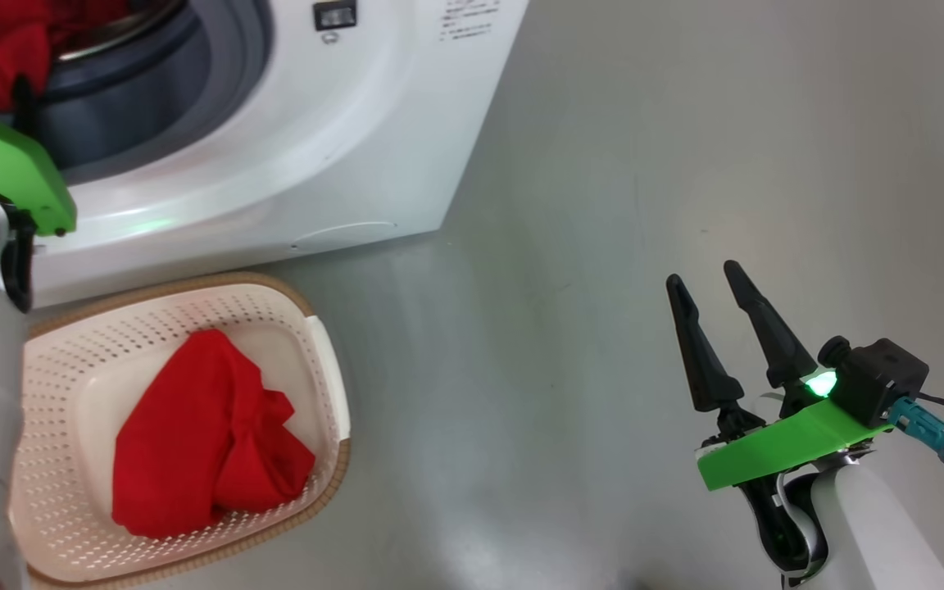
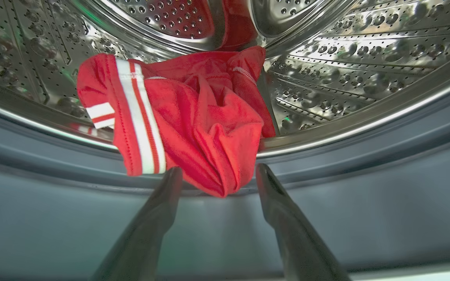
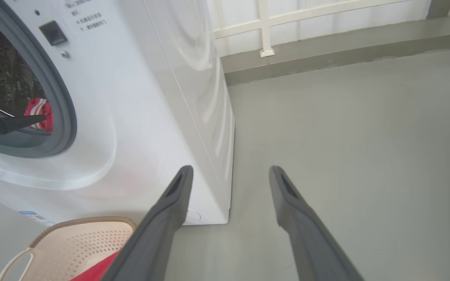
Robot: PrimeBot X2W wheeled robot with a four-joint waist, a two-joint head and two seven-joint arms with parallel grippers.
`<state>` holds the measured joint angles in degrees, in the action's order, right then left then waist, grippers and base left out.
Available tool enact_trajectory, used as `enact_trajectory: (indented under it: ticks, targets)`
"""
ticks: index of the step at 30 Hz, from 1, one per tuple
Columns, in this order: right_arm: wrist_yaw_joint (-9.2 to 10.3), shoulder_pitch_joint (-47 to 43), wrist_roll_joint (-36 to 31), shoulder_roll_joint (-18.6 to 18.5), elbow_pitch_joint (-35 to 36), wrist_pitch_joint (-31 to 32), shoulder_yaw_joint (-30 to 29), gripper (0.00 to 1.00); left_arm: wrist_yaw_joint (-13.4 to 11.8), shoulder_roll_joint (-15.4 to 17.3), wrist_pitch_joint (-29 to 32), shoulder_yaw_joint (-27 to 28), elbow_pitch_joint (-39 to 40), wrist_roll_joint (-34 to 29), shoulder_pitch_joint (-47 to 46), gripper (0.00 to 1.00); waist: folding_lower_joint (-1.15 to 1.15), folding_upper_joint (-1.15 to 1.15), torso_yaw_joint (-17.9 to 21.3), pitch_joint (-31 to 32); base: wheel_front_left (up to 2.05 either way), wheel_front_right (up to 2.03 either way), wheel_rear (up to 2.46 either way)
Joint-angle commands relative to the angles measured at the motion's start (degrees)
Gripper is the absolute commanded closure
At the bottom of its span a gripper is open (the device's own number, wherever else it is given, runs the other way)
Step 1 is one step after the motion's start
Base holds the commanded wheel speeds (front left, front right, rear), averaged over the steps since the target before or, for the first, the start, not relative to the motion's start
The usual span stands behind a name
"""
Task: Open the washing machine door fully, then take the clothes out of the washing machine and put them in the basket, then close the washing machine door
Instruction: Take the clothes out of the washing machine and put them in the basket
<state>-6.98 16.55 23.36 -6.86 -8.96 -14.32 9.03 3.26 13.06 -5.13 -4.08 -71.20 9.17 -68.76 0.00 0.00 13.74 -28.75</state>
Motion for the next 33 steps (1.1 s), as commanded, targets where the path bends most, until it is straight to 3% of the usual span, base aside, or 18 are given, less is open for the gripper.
enact_trajectory:
  ticks: [1,13,14,15,16,19,25,33]
  targets:
    - [-0.51,0.27,-0.49,0.24,1.50,-0.68,1.55,0.00,-0.34,3.11,-0.43,-0.02,0.37,-0.39,-1.59,0.00,0.00,0.00,1.04,-1.03,0.00,0.00,0.00]
    - [-0.51,1.22,-0.23,1.08,1.55,-0.68,2.62,0.00,-0.34,6.38,-0.69,-1.86,-1.89,-1.03,-4.22,0.00,0.00,0.00,3.64,-3.00,0.00,0.00,0.00]
    - [-0.51,1.18,-0.20,1.15,1.60,-0.68,2.65,0.00,-0.34,6.61,-0.78,-1.95,-1.97,-1.01,-4.25,0.09,0.00,0.00,3.81,-3.08,0.00,0.00,0.00]
    - [-0.51,1.18,-0.20,1.15,1.60,-0.68,2.65,0.00,-0.34,6.61,-0.78,-1.95,-1.97,-1.01,-4.25,0.09,0.00,0.00,3.81,-3.08,0.00,0.00,0.00]
    - [-0.51,1.14,-0.20,1.22,1.64,-0.68,2.67,0.00,-0.31,6.78,-0.78,-2.03,-2.06,-0.96,-4.26,0.45,0.00,0.00,3.97,-3.14,0.00,0.00,0.00]
    - [-0.51,1.03,-0.18,1.38,1.66,-0.68,2.68,0.00,-0.21,7.13,-0.90,-2.28,-2.25,-0.81,-4.27,1.00,0.00,0.00,4.32,-3.24,0.00,0.00,0.00]
    - [-0.51,0.98,-0.34,1.42,1.56,-0.68,1.99,0.00,0.40,6.67,-3.34,-2.40,-2.43,0.07,-4.09,1.00,0.00,0.00,3.94,-2.83,0.00,0.00,0.00]
    - [-0.51,0.76,-0.80,0.31,1.73,-0.68,0.15,0.00,2.08,2.30,-9.20,-0.42,-0.77,3.91,-2.59,1.00,0.00,0.00,0.05,0.15,0.00,0.00,0.00]
